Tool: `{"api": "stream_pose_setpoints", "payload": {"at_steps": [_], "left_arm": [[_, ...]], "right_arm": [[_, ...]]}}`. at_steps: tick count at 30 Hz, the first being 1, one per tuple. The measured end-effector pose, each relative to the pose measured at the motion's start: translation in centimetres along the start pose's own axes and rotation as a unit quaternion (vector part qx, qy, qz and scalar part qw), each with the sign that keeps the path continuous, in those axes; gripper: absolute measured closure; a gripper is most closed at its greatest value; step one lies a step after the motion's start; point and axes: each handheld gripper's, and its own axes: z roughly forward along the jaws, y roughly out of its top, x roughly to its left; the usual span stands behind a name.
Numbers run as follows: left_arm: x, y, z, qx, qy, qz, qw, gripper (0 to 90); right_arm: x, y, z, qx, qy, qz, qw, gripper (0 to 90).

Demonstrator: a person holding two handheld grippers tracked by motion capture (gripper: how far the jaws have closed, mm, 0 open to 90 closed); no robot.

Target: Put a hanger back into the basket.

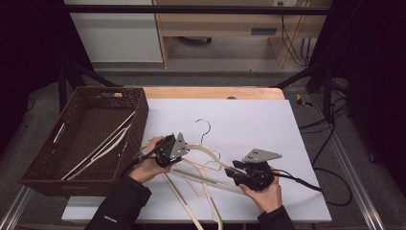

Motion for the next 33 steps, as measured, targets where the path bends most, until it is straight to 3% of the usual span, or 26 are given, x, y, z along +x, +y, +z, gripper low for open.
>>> {"api": "stream_pose_setpoints", "payload": {"at_steps": [7, 12, 13, 19, 21, 22, 23, 24, 25, 27, 29, 31, 33], "left_arm": [[-0.2, 0.3, -0.5, 0.011, -0.001, -0.006, 0.9999, 77.3], [0.0, 0.4, -1.0, 0.004, -0.002, -0.033, 0.9994, 77.9], [-0.1, 0.4, -1.2, -0.006, -0.007, -0.051, 0.9987, 78.5], [-0.1, 0.6, -2.1, -0.008, -0.013, -0.059, 0.9981, 82.7], [-0.4, 0.8, -2.6, -0.017, -0.02, -0.08, 0.9965, 86.8], [-0.4, 0.9, -2.8, -0.009, -0.005, -0.075, 0.9972, 86.4], [-0.4, 0.9, -2.8, -0.009, -0.005, -0.075, 0.9972, 86.5], [-0.3, 0.9, -3.0, -0.011, -0.002, -0.081, 0.9966, 86.5], [0.0, 0.7, -3.4, -0.023, -0.031, -0.103, 0.9939, 86.8], [-0.1, 0.8, -3.7, -0.027, -0.027, -0.108, 0.9934, 86.9], [-0.1, 1.0, -4.5, -0.029, -0.008, -0.11, 0.9935, 86.9], [0.1, 1.2, -5.1, -0.042, -0.016, -0.127, 0.9909, 86.9], [0.3, 1.4, -5.8, -0.048, -0.014, -0.128, 0.9905, 86.9]], "right_arm": [[-0.5, 0.3, -1.3, -0.033, -0.01, -0.005, 0.9994, 45.1], [-0.7, 0.4, -1.6, -0.046, -0.015, -0.012, 0.9987, 34.1], [-0.6, 0.4, -1.5, -0.047, -0.014, -0.011, 0.9987, 29.1], [-0.7, 0.4, -1.8, -0.052, -0.011, -0.015, 0.9985, 24.4], [-0.7, 0.4, -2.0, -0.054, -0.016, -0.012, 0.9984, 23.9], [-0.7, 0.4, -2.1, -0.054, -0.015, -0.015, 0.9983, 23.8], [-0.8, 0.4, -2.1, -0.054, -0.016, -0.014, 0.9983, 23.8], [-0.8, 0.4, -2.1, -0.054, -0.016, -0.014, 0.9983, 23.8], [-0.8, 0.4, -2.2, -0.056, -0.018, -0.014, 0.9982, 23.7], [-0.8, 0.4, -2.3, -0.055, -0.021, -0.015, 0.9981, 23.0], [-0.9, 0.4, -2.3, -0.054, -0.023, -0.014, 0.9982, 21.9], [-0.8, 0.4, -2.3, -0.055, -0.026, -0.016, 0.998, 20.8], [-0.8, 0.4, -2.3, -0.055, -0.023, -0.016, 0.9981, 20.0]]}}
